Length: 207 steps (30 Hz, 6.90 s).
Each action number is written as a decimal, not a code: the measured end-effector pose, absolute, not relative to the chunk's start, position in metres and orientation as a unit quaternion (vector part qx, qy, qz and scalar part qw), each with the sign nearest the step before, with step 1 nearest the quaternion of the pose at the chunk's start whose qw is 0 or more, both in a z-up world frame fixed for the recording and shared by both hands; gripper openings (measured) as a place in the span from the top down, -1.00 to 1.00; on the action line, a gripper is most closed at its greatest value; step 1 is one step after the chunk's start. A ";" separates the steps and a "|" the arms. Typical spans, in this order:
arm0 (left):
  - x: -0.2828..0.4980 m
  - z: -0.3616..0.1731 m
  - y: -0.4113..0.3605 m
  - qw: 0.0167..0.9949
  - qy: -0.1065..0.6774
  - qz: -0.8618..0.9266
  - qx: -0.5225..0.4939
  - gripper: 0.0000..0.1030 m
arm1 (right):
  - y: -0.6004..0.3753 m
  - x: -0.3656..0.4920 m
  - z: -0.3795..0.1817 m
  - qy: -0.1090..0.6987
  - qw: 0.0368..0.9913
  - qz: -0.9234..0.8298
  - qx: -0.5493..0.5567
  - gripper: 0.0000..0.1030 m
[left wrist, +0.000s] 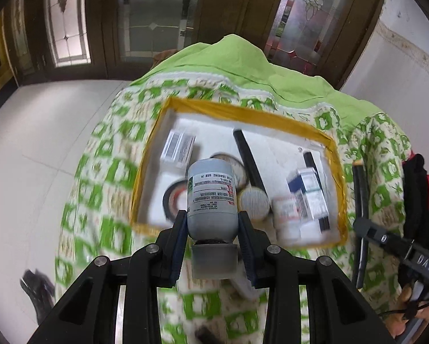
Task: Organize rigid objects
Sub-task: 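Carry the bottle over the tray with the left gripper while the right gripper carries the marker there, then open both grippers to release bottle and marker in the tray, then grasp the black lipstick tube with the left gripper while the right gripper grasps the white charger plug, then lift the lipstick with the left gripper while the right gripper lifts the charger, then carry the lipstick into the tray with the left gripper while the right gripper carries the charger there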
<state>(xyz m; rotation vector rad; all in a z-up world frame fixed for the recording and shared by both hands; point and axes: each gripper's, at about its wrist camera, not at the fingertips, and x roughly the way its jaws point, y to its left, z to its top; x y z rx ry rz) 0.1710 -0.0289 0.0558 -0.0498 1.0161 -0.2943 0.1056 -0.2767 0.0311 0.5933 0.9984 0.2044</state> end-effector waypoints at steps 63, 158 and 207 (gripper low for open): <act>0.039 -0.015 -0.001 0.861 0.487 -0.105 -0.099 -0.41 | -0.201 0.071 -0.023 0.516 0.839 0.123 0.123 0.12; 0.015 0.005 -0.036 0.879 0.469 -0.077 0.031 0.66 | -0.221 0.041 -0.007 0.519 0.827 0.138 0.164 0.25; 0.094 0.059 -0.093 0.899 0.411 -0.112 0.102 0.66 | -0.299 0.105 0.056 0.432 0.863 0.080 0.248 0.25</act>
